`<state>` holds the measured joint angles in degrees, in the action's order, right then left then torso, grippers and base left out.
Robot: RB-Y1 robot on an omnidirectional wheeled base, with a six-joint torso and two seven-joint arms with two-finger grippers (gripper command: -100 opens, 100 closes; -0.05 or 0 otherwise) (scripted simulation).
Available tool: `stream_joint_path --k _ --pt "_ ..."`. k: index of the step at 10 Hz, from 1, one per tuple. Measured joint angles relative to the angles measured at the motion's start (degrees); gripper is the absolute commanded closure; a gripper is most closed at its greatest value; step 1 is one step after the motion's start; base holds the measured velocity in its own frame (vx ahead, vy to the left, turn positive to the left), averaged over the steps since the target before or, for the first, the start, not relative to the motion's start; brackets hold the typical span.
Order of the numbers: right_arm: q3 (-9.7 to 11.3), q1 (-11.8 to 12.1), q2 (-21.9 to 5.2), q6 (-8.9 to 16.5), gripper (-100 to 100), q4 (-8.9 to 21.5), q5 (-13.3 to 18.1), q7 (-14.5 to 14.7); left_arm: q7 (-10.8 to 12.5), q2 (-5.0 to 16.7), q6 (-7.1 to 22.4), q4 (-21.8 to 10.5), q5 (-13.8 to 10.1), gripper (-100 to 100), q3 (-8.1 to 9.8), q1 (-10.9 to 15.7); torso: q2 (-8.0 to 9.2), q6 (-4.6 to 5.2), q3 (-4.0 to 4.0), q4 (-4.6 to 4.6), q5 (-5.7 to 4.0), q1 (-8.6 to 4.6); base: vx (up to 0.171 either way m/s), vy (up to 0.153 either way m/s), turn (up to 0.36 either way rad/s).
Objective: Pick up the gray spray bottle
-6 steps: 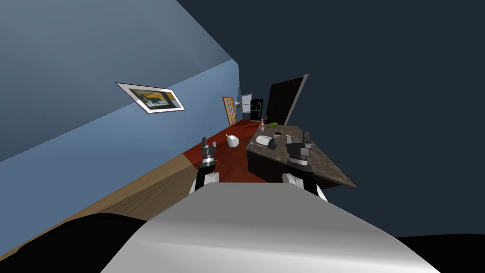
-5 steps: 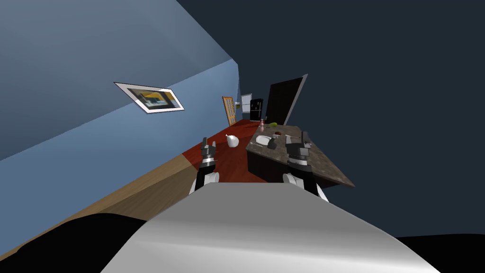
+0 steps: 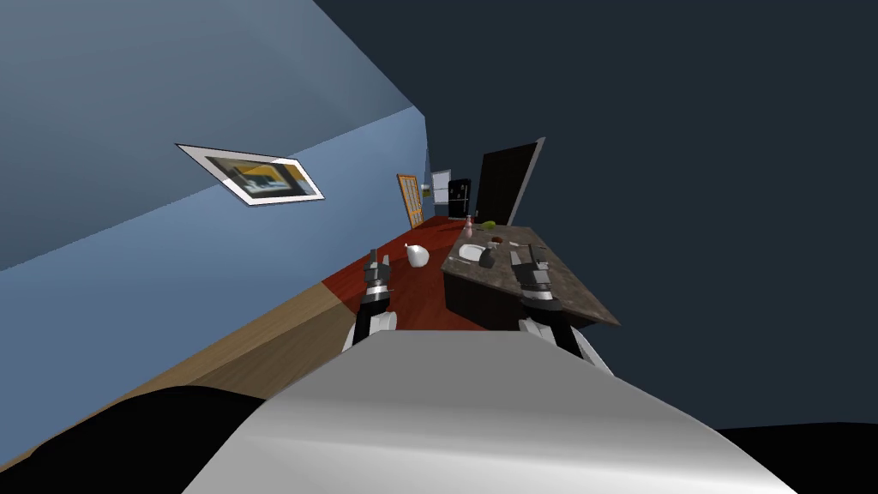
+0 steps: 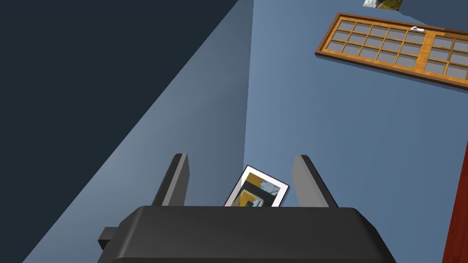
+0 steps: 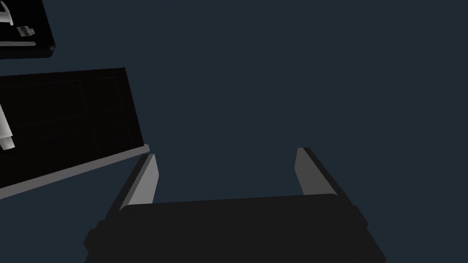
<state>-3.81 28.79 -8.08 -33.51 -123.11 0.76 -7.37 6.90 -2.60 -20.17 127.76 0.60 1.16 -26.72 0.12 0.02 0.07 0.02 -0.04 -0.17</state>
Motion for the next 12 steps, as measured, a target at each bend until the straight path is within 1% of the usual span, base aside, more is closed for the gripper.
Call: stream_joint_path --k 1,6,7,8,9,10,12 --pt "0.36 0.3 -1.83 -0.07 -100 1.0 0.74 -0.27 0.0 0.0 0.0 0.0 0.0 0 0.0 0.0 -0.01 0.0 0.0 0.0 -0.01 -0.02 -0.014 -0.032 -0.022" --pt "1.74 0.88 -8.7 0.01 -100 4.68 3.65 -0.95 0.0 0.0 0.0 0.0 0.0 0 0.0 0.0 -0.06 -0.01 -0.03 -0.01 0.01 0.04 -0.018 -0.037 -0.056" --pt "2.22 0.82 -10.22 0.17 -100 5.87 4.65 -1.11 0.0 0.0 0.0 0.0 0.0 0 0.0 0.0 -0.03 -0.01 -0.02 -0.01 0.0 -0.02 -0.02 -0.039 -0.011" --pt "2.24 0.65 -11.54 0.17 -100 6.76 5.01 -1.35 0.0 0.0 0.0 0.0 0.0 0 0.0 0.0 -0.04 -0.02 -0.02 0.0 0.0 0.01 -0.012 -0.039 -0.015" --pt "2.21 0.45 -13.41 0.15 -100 7.96 5.56 -1.79 0.0 0.0 0.0 0.0 0.0 0 0.0 0.0 -0.06 -0.02 -0.03 -0.01 0.0 0.0 -0.016 -0.051 -0.019" --pt "2.78 0.72 -14.98 0.12 -100 9.07 6.68 -2.0 0.0 0.0 0.0 0.0 0.0 0 0.0 0.0 -0.05 -0.02 -0.03 -0.01 -0.01 -0.03 -0.006 -0.04 -0.003" --pt "3.07 1.17 -18.27 0.16 -100 10.24 7.86 -2.47 0.0 0.0 0.0 0.0 0.0 0 0.0 0.0 -0.07 -0.02 -0.04 -0.01 0.0 0.01 -0.006 -0.035 0.006"
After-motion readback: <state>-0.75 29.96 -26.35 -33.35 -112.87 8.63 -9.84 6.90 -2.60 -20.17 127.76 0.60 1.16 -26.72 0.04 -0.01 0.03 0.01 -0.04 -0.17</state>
